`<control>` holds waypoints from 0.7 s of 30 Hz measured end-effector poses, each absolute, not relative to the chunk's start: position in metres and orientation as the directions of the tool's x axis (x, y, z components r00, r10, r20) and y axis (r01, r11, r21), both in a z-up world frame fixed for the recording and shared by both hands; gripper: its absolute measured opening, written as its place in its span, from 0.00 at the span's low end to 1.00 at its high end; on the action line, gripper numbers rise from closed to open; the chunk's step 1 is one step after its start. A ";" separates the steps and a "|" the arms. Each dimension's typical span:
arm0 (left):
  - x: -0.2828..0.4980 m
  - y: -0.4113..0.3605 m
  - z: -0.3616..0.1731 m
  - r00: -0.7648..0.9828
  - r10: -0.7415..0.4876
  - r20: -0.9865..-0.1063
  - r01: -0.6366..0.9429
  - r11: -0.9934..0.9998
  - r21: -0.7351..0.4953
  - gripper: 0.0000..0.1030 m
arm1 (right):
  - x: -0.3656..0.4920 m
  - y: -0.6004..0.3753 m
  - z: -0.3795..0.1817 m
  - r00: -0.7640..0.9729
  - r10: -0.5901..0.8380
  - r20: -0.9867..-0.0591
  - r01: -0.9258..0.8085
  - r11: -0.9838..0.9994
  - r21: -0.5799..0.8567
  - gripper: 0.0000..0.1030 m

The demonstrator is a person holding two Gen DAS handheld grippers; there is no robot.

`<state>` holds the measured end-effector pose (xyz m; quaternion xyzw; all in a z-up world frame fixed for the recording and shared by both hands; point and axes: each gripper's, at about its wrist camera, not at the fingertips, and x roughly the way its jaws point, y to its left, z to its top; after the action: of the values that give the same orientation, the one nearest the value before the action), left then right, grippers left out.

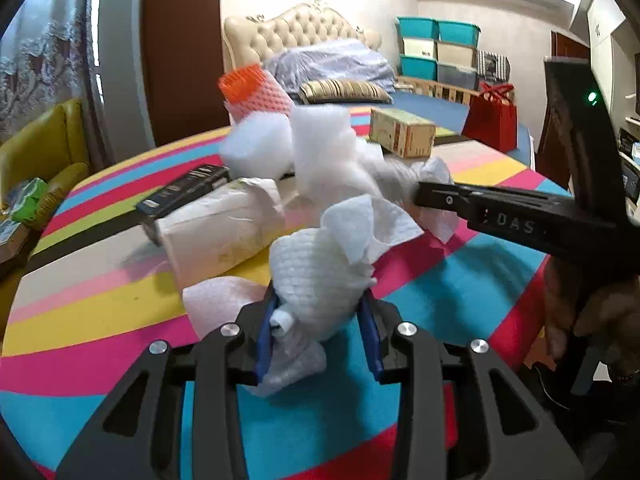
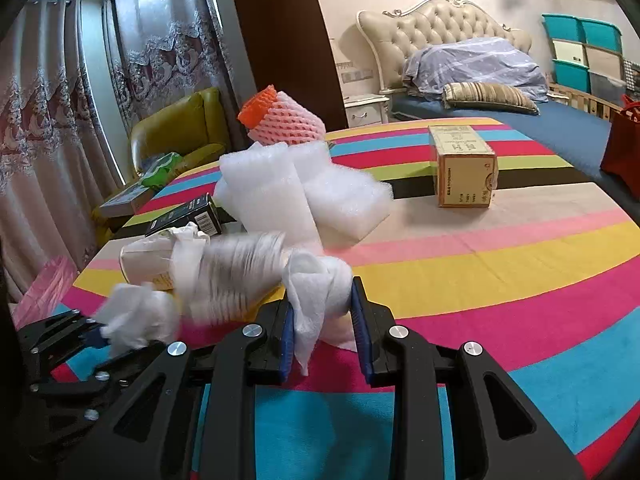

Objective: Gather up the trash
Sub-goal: 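Grasp a white tissue with the right tool while the left tool grasps a crumpled tissue, then carry both held tissues over the pink wastebasket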

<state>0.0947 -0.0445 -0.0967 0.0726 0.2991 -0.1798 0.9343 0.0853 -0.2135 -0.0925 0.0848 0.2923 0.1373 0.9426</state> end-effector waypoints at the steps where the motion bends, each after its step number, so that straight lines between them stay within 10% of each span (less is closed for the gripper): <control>1: 0.092 -0.039 -0.093 0.769 -0.290 -0.570 0.368 0.930 0.022 0.35 | 0.084 -0.213 -0.092 0.795 0.303 -0.525 -0.206 0.950 0.236 0.26; 21: 0.058 0.061 -0.083 0.813 -0.201 -0.546 0.172 0.980 -0.104 0.35 | 0.054 -0.208 -0.065 0.852 0.318 -0.416 -0.253 0.946 0.205 0.26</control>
<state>0.0580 0.0609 -0.0827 -0.0250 0.2896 -0.0980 0.9518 0.0540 -0.2083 -0.0647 0.0717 0.2279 0.1486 0.9596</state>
